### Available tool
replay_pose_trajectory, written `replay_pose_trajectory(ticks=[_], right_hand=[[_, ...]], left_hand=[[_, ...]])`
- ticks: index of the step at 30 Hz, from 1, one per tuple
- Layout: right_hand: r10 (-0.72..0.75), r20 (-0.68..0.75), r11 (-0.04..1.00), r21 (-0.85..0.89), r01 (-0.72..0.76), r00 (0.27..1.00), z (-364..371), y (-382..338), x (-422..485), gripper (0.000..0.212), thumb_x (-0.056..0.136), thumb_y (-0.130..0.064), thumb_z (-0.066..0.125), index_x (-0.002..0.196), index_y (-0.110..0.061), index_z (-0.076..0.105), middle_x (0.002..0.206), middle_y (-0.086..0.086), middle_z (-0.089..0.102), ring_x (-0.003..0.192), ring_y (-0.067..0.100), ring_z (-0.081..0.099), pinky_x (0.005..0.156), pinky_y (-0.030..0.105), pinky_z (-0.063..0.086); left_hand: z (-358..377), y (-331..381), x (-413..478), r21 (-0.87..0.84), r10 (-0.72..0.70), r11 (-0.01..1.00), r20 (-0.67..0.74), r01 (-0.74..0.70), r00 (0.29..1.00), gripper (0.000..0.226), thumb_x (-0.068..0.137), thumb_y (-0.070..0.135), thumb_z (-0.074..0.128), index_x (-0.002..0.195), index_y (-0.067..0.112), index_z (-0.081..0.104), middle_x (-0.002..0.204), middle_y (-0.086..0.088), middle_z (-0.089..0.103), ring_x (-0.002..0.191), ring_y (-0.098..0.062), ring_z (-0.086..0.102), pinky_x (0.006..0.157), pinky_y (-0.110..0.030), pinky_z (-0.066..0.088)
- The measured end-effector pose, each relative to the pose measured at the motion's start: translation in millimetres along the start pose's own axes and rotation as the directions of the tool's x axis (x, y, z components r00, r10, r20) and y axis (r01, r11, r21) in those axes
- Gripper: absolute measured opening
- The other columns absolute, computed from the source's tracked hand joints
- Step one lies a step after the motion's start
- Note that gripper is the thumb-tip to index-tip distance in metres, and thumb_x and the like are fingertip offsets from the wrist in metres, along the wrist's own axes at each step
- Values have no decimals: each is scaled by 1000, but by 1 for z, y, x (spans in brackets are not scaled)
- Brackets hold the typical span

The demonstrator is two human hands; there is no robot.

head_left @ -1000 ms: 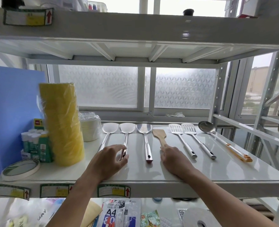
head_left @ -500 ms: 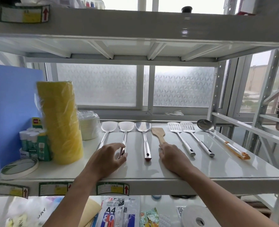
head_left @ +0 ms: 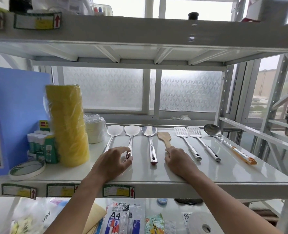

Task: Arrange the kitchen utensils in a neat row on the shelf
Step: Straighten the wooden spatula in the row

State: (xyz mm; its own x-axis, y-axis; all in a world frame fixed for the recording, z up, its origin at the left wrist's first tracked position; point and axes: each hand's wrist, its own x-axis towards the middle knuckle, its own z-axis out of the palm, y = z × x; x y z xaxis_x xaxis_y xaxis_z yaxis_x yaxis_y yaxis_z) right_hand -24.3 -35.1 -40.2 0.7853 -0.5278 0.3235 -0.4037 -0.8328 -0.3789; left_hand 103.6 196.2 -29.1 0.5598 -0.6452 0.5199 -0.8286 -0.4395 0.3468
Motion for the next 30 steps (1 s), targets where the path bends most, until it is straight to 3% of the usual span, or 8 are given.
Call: replay_pose_trajectory(ticks=[4,11,19,30], right_hand=[[20,-2,1000,8,-20,1000,1,2,0,21,93,-28,40,93,-21,59,106,7,69,98,33,63,82,43,51],[9,2,1000,-7,-9,1000,1,0,1,24,94,-27,40,93,-15,61,105,8,67,96,34,62,83,46,51],[-1,5,1000,-25,1,1000,0,0,0,23,95,-28,41,91,-14,60,101,10,67,96,35,61,81,44,50],[4,-7,1000,-15,-4,1000,0,0,-1,22,95,-27,42,91,-14,59,100,10,66,95,34,61,82,45,51]], left_hand=[[0,0,0,4,-2,1000,-2,2,1000,26,92,43,61,112,27,68,116,10,72,88,-13,64,75,-30,49],[3,-3,1,0,2,1000,-3,-2,1000,33,92,43,61,119,26,68,123,8,71,98,-14,66,81,-31,53],[5,-4,2,6,9,1000,-25,-9,1000,29,92,42,61,117,29,68,119,9,72,81,-8,61,72,-26,45],[7,-7,3,8,22,1000,-37,-22,999,29,93,43,61,118,29,67,121,10,71,81,-7,58,73,-25,42]])
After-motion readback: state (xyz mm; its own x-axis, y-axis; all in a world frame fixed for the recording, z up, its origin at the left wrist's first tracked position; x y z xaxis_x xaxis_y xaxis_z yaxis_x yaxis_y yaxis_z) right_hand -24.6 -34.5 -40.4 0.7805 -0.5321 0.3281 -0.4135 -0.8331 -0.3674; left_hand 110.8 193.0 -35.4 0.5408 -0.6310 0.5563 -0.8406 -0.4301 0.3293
